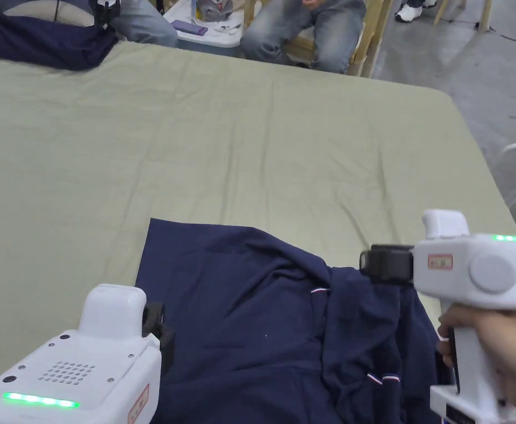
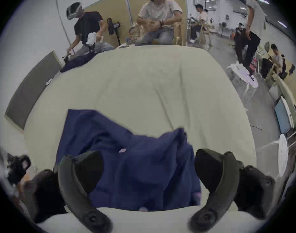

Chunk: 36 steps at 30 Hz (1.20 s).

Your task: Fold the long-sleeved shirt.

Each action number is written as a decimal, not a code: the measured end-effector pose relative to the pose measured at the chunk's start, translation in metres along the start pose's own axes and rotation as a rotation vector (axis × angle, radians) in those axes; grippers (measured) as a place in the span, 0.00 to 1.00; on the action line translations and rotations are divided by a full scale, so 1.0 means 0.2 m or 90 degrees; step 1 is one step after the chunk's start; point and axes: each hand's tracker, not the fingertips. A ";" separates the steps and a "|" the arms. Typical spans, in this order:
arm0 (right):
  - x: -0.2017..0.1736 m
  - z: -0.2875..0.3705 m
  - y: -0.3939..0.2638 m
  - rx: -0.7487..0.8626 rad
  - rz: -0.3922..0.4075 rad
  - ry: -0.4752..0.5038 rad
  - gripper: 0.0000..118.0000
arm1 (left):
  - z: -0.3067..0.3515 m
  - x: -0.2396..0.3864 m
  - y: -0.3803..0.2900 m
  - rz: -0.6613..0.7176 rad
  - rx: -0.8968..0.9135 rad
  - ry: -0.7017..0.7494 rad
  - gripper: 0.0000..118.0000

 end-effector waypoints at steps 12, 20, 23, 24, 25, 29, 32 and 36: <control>0.16 -0.55 -0.01 -0.239 -0.074 -0.013 0.32 | -0.11 -0.08 -0.12 -0.008 -0.069 0.030 0.00; 0.06 -0.47 -0.01 -0.194 0.030 -0.049 0.13 | -0.35 -0.14 0.03 -0.033 -0.067 0.049 0.18; 0.02 -0.47 -0.03 -0.189 0.056 -0.061 0.13 | -0.60 -0.21 0.21 -0.050 -0.068 0.049 0.97; 0.01 -0.47 -0.03 -0.188 0.059 -0.064 0.13 | -0.71 -0.23 0.27 -0.057 -0.079 0.054 0.97; 0.01 -0.47 -0.03 -0.189 0.061 -0.065 0.13 | -0.80 -0.26 0.31 -0.057 -0.089 0.042 0.99; -0.01 -0.46 -0.03 -0.187 0.063 -0.068 0.13 | -1.15 -0.32 0.43 -0.058 -0.111 0.075 0.98; 0.00 -0.47 -0.04 -0.186 0.056 -0.063 0.13 | -1.34 -0.36 0.46 -0.040 -0.137 0.075 0.98; 0.02 -0.47 -0.03 -0.188 0.043 -0.053 0.13 | -1.50 -0.36 0.42 -0.032 -0.214 0.068 0.93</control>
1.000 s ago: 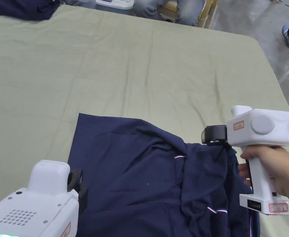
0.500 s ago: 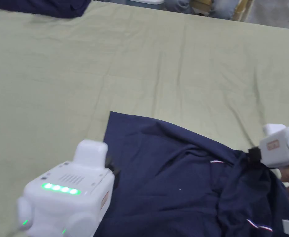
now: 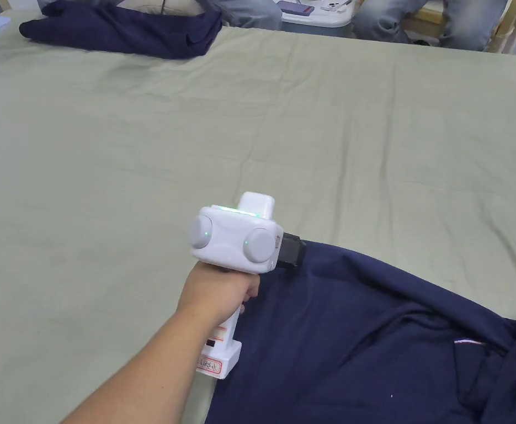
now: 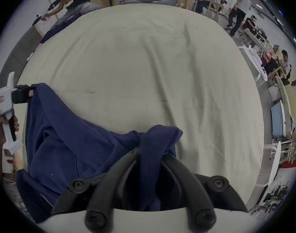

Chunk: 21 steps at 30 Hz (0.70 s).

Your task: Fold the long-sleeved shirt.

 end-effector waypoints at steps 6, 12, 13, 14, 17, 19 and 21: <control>-0.02 0.00 0.01 -0.001 0.012 -0.012 0.13 | 0.11 0.07 0.03 -0.040 0.038 0.014 0.00; -0.04 0.12 0.00 0.032 0.024 -0.027 0.13 | 0.21 0.08 -0.10 -0.067 0.052 0.017 0.00; -0.04 0.15 -0.01 0.040 0.024 -0.027 0.13 | 0.25 0.08 -0.12 -0.067 0.064 0.019 0.00; -0.03 0.20 -0.02 0.052 0.023 -0.026 0.13 | 0.30 0.07 -0.14 -0.067 0.077 0.014 0.00; -0.03 0.34 -0.08 0.086 0.023 -0.019 0.13 | 0.58 0.07 -0.15 -0.076 0.114 0.010 0.00; -0.03 0.43 -0.14 0.121 0.040 -0.024 0.13 | 0.74 0.06 -0.22 -0.080 0.146 0.003 0.00; -0.04 0.53 -0.22 0.150 0.045 -0.023 0.13 | 0.89 0.05 -0.29 -0.086 0.168 -0.001 0.00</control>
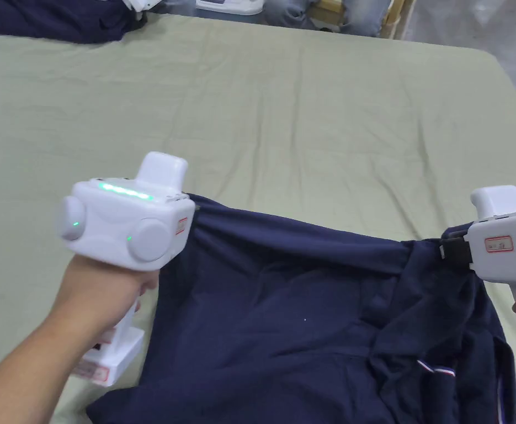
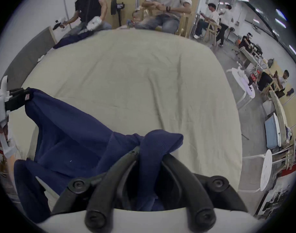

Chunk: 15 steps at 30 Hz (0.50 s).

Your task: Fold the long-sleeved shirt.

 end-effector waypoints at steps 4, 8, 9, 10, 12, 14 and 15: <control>-0.06 0.29 -0.20 0.070 0.011 -0.008 0.13 | 0.35 0.02 -0.17 0.001 0.033 -0.010 0.00; -0.12 0.44 -0.50 0.109 0.041 -0.033 0.13 | 0.56 0.04 -0.43 -0.012 0.035 -0.006 0.00; -0.15 0.47 -0.60 0.115 0.045 -0.038 0.13 | 0.61 0.06 -0.51 -0.012 0.030 -0.002 0.00; -0.17 0.47 -0.70 0.120 0.048 -0.043 0.13 | 0.64 0.08 -0.60 -0.005 0.022 0.004 0.00; -0.22 0.46 -0.90 0.121 0.052 -0.052 0.13 | 0.67 0.10 -0.76 0.008 0.007 0.006 0.00; -0.29 0.42 -1.07 0.104 0.052 -0.072 0.12 | 0.66 0.14 -0.91 0.003 -0.015 0.021 0.00; -0.31 0.38 -1.13 0.086 0.047 -0.076 0.12 | 0.62 0.15 -0.98 0.001 -0.038 0.025 0.00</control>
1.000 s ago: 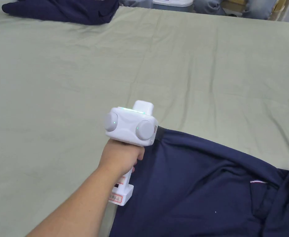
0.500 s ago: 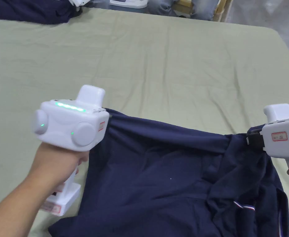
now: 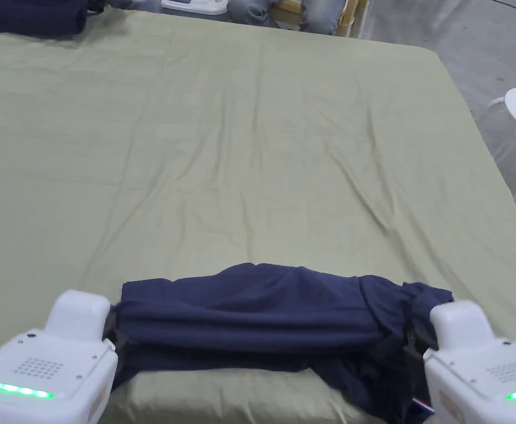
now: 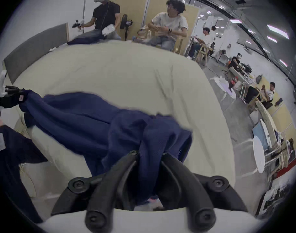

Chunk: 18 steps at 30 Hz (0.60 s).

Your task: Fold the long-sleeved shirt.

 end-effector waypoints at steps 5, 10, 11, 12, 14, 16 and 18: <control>-0.09 -0.15 -0.22 -0.052 0.005 -0.006 0.12 | -0.13 0.03 -0.12 0.018 -0.023 0.023 0.00; -0.07 -0.22 -0.22 -0.056 -0.017 -0.014 0.12 | -0.23 0.08 -0.12 -0.033 -0.038 0.031 0.00; -0.09 -0.19 -0.19 -0.054 -0.012 -0.017 0.12 | -0.25 0.08 -0.13 -0.044 -0.042 0.027 0.00; -0.09 -0.17 -0.19 -0.050 -0.010 -0.016 0.12 | -0.25 0.12 -0.15 -0.063 -0.047 0.034 0.00; -0.04 -0.12 -0.16 -0.048 -0.016 0.005 0.12 | -0.20 0.12 -0.12 -0.060 -0.040 0.047 0.02; 0.00 -0.03 -0.13 -0.052 -0.032 -0.035 0.36 | -0.06 0.10 -0.07 -0.004 -0.008 0.021 0.27; 0.05 0.12 -0.09 -0.015 -0.084 -0.016 0.90 | 0.06 0.06 -0.02 0.037 0.008 0.014 0.87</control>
